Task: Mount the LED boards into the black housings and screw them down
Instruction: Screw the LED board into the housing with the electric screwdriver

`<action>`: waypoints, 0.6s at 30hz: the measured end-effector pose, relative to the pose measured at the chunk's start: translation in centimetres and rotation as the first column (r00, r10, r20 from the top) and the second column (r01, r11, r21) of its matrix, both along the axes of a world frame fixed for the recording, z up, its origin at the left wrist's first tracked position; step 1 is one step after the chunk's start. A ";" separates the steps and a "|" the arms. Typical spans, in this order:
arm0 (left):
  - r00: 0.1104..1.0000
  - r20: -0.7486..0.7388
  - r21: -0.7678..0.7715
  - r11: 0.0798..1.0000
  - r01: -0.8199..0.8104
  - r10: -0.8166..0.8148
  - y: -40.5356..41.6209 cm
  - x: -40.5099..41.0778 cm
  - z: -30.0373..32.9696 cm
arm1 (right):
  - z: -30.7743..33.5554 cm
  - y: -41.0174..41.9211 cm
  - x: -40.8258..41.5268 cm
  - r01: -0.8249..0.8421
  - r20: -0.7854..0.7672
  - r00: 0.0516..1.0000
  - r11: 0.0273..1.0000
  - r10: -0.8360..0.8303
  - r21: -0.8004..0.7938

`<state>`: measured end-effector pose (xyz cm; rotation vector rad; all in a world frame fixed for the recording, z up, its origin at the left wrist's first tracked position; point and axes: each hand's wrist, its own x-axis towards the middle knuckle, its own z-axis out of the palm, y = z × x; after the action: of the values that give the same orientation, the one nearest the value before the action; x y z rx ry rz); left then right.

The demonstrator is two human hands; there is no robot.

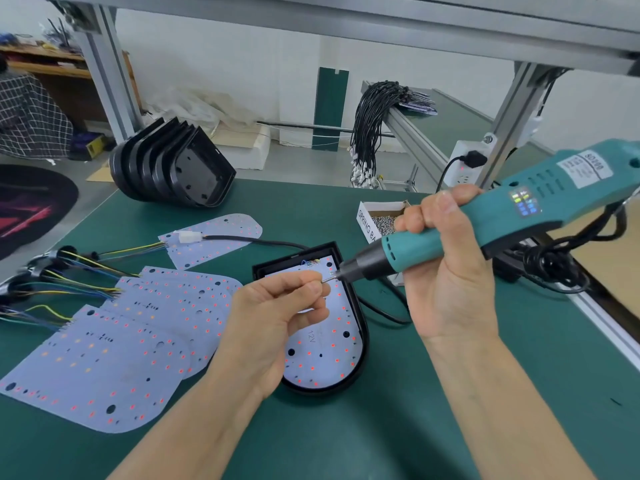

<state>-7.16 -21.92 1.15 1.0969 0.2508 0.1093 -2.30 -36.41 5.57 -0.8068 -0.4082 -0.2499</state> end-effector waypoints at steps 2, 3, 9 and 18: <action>1.000 0.009 0.007 1.000 -0.002 0.002 -0.1 0.0 0.1 | 0.2 0.0 0.1 -0.001 -0.009 1.000 1.000 0.001 0.024; 1.000 0.014 0.012 1.000 -0.002 0.002 -0.1 0.1 0.1 | 0.2 0.0 0.1 -0.004 -0.012 1.000 1.000 0.004 0.031; 1.000 0.010 0.020 1.000 0.012 -0.012 0.0 -0.1 -0.1 | 0.2 -0.2 0.2 -0.023 -0.030 0.999 0.997 0.025 0.067; 0.999 -0.045 -0.049 0.999 -0.020 0.018 0.7 -0.2 0.0 | -0.1 -0.1 0.3 -0.018 -0.039 0.999 0.998 0.021 0.059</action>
<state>-7.33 -21.24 1.19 1.0484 0.3027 0.0952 -2.04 -36.56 5.47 -0.7489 -0.3698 -0.2264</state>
